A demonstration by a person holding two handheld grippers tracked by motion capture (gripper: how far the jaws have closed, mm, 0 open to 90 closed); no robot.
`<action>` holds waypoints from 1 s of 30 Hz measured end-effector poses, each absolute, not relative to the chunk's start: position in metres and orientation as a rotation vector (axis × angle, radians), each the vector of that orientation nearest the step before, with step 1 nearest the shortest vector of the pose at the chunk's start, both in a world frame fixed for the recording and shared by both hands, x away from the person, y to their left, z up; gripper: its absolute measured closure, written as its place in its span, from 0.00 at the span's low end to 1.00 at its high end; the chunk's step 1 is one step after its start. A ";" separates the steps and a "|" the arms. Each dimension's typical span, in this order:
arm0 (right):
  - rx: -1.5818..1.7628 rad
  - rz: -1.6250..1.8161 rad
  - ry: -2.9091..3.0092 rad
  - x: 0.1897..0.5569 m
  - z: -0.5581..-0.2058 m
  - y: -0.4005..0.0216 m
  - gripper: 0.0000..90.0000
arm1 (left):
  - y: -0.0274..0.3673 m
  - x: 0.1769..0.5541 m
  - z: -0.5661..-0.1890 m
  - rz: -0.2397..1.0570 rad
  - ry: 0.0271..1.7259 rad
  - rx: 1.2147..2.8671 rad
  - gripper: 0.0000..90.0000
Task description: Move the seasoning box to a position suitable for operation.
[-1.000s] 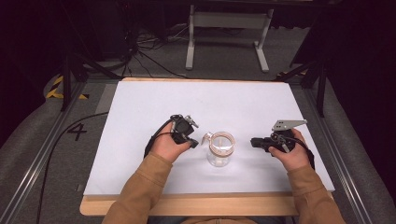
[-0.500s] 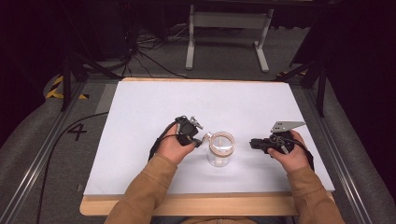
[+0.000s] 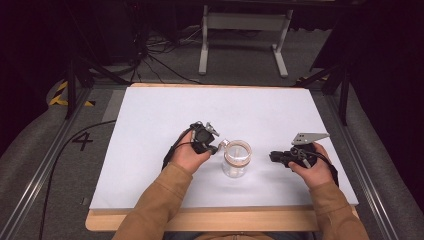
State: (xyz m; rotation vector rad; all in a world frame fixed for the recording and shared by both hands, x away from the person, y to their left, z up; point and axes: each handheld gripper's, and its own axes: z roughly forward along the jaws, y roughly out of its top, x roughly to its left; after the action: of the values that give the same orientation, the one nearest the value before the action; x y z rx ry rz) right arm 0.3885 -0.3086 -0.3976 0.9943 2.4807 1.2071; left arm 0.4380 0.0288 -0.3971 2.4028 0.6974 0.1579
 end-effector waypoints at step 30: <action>1.041 1.181 2.438 0.370 -0.398 -0.326 0.99 | 0.030 0.456 -0.396 0.133 0.712 2.334 1.00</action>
State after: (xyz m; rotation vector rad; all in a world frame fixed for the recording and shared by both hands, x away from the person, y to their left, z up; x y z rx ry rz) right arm 0.3701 -0.3262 -0.3980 1.0410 2.4380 1.1814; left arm 0.4557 0.0299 -0.3960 2.3341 0.7117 0.1326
